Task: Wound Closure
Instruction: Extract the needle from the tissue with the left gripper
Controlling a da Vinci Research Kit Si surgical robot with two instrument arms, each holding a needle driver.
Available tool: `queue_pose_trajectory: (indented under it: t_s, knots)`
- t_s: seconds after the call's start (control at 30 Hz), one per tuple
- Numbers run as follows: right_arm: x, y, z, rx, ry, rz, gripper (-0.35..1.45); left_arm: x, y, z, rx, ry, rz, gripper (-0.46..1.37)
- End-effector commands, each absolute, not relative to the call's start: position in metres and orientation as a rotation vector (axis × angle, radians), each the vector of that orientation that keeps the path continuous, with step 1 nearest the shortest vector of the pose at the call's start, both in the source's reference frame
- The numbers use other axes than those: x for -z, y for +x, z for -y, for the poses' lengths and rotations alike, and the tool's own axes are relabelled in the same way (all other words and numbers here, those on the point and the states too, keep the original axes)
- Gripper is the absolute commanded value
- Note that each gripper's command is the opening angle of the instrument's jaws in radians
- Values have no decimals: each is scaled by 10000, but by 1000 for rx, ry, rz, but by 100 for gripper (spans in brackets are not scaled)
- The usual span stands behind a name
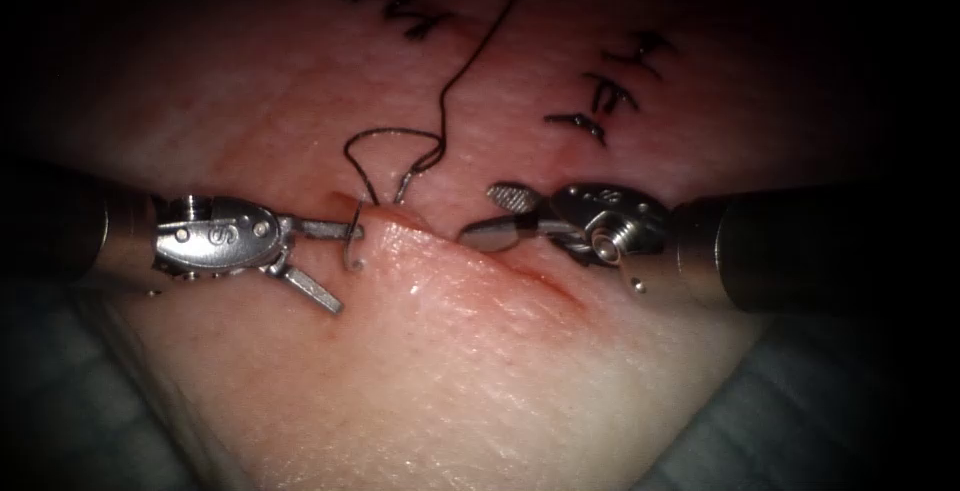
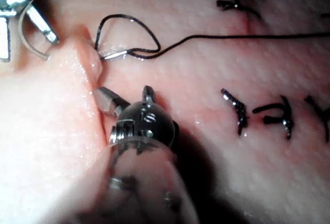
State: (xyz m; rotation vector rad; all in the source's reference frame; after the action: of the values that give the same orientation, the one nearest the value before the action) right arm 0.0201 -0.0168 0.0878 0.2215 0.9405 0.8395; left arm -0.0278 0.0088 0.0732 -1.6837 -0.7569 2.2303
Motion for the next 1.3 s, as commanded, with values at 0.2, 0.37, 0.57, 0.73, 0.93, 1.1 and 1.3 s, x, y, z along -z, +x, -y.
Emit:
queue_pose_trajectory:
  t_s: [0.2, 0.37, 0.57, 0.73, 0.93, 1.1, 1.3]
  knots:
    - [-871, 198, 171, -810, 229, -953, 144, -734, -285, -89, -2201, -1686, 843, 38]
    - [-866, 197, 174, -797, 225, -957, 144, -737, -292, -93, -2175, -1666, 881, 22]
    - [-862, 198, 176, -787, 220, -959, 143, -739, -294, -95, -2118, -1597, 905, -35]
    - [-862, 199, 177, -777, 213, -961, 143, -740, -294, -95, -2028, -1601, 924, -35]
    - [-861, 201, 177, -778, 215, -962, 143, -740, -292, -96, -1931, -1562, 998, -35]
    - [-858, 203, 178, -772, 217, -966, 143, -741, -289, -97, -1869, -1575, 1040, -35]
    - [-858, 204, 178, -766, 216, -968, 143, -742, -288, -98, -1854, -1573, 1064, -35]
